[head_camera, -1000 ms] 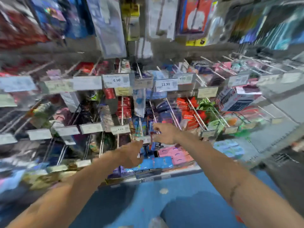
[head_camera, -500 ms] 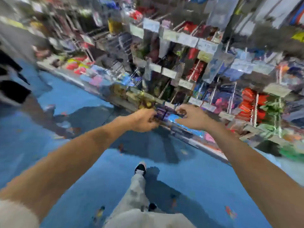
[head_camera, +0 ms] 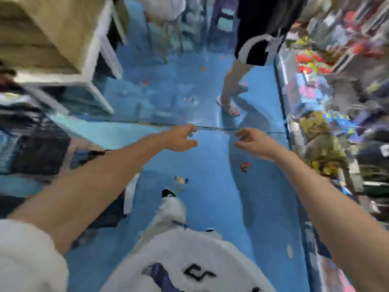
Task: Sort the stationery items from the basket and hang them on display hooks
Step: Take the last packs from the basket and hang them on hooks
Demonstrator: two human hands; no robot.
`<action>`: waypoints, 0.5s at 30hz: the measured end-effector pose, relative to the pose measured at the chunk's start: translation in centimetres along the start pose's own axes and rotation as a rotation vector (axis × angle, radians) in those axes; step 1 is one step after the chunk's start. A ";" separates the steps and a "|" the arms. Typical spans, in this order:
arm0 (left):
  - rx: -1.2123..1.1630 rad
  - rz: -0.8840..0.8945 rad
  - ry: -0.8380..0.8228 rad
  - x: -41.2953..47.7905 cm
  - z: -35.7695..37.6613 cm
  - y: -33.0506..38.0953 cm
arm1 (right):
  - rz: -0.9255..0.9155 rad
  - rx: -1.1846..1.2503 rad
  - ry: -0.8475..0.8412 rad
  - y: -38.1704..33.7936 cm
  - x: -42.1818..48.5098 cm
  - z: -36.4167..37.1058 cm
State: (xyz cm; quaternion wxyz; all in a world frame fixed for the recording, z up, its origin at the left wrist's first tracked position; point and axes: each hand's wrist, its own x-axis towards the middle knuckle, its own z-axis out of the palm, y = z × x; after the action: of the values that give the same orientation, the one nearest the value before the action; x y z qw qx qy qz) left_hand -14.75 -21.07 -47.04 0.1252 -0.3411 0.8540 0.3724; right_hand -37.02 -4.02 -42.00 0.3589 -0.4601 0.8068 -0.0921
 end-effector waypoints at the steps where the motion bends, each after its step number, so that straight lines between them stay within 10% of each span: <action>1: -0.040 -0.070 0.040 -1.9 -1.0 -3.2 | -0.057 -0.028 -0.021 -3.5 1.9 1.0; 15: -0.408 -0.633 0.393 -23.3 -10.8 -33.7 | -0.702 -0.268 -0.360 -44.7 18.0 20.0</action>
State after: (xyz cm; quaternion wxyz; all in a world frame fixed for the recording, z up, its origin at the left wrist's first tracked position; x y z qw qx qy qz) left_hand 25.61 -33.98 -47.22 -0.0018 -0.6689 0.6232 0.4051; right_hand 0.75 -39.96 -43.97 0.3782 -0.7586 0.5302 -0.0212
